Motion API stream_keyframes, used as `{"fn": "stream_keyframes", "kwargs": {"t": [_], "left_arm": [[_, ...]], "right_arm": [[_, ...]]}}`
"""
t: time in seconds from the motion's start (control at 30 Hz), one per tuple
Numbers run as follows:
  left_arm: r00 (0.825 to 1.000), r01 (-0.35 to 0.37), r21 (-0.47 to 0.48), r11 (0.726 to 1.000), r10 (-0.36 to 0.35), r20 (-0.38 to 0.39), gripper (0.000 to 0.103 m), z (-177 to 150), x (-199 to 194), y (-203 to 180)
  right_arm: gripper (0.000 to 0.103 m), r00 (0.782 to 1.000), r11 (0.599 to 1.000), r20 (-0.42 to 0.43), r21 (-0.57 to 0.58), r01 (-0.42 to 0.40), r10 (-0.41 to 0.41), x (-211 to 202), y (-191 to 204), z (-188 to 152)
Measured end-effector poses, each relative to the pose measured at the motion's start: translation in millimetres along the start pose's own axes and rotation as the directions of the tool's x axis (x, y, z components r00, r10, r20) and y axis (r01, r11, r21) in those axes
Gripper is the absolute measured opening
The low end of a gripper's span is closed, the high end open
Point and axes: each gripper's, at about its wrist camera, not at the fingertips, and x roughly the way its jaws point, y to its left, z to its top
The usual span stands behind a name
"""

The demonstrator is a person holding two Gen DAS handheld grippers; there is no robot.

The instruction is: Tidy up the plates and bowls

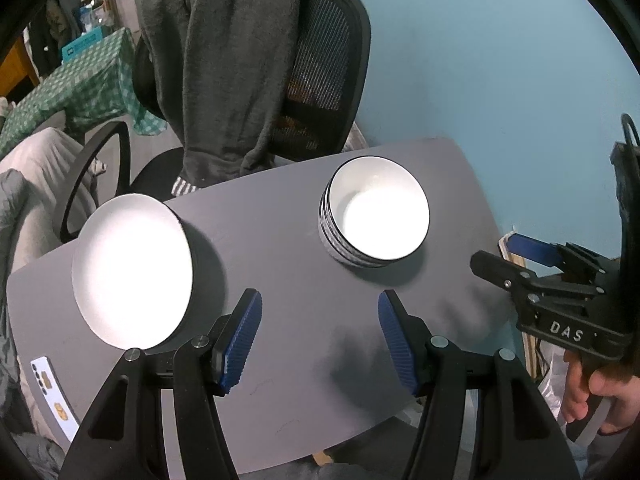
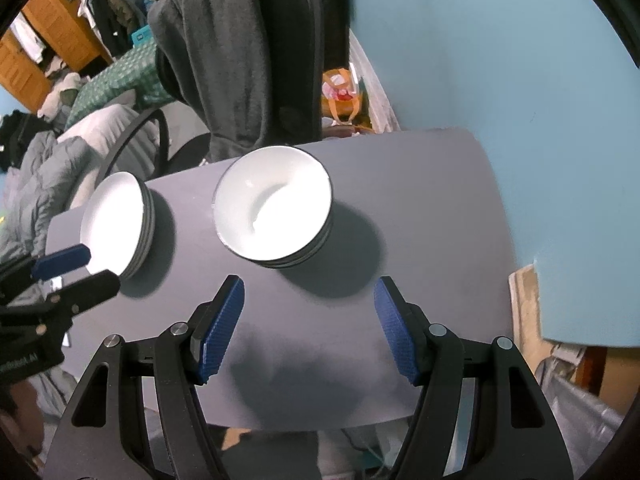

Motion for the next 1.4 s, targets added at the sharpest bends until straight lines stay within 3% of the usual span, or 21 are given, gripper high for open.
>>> {"fn": "stream_keyframes", "kwargs": {"t": [0.33,0.7,1.1,1.3,1.4], "left_arm": [[0.997,0.013,-0.073,0.997,-0.019,-0.076,0.062,28.1,44.9,-2.9],[0.988,-0.028,-0.128,0.991,0.008,-0.156,0.064,48.5,100.8,-1.7],[0.978,0.006,-0.238,0.971,-0.055,-0.200,0.064,50.4,137.7,12.5],[0.975,0.014,-0.217,0.976,-0.062,-0.212,0.064,52.6,146.6,5.3],[0.973,0.027,-0.208,0.978,-0.073,-0.217,0.064,53.5,148.5,3.7]], "right_arm": [[0.067,0.995,0.998,-0.081,-0.040,-0.058,0.055,33.2,-32.7,27.8],[0.067,0.966,0.981,-0.200,-0.067,-0.181,0.165,93.7,-45.7,61.4],[0.067,0.955,0.966,-0.260,-0.169,-0.193,0.145,128.3,-36.5,75.6],[0.066,0.943,0.963,-0.292,-0.162,-0.216,0.162,141.7,-36.1,82.6],[0.058,0.935,0.961,-0.311,-0.158,-0.227,0.170,147.5,-37.4,85.1]]}}
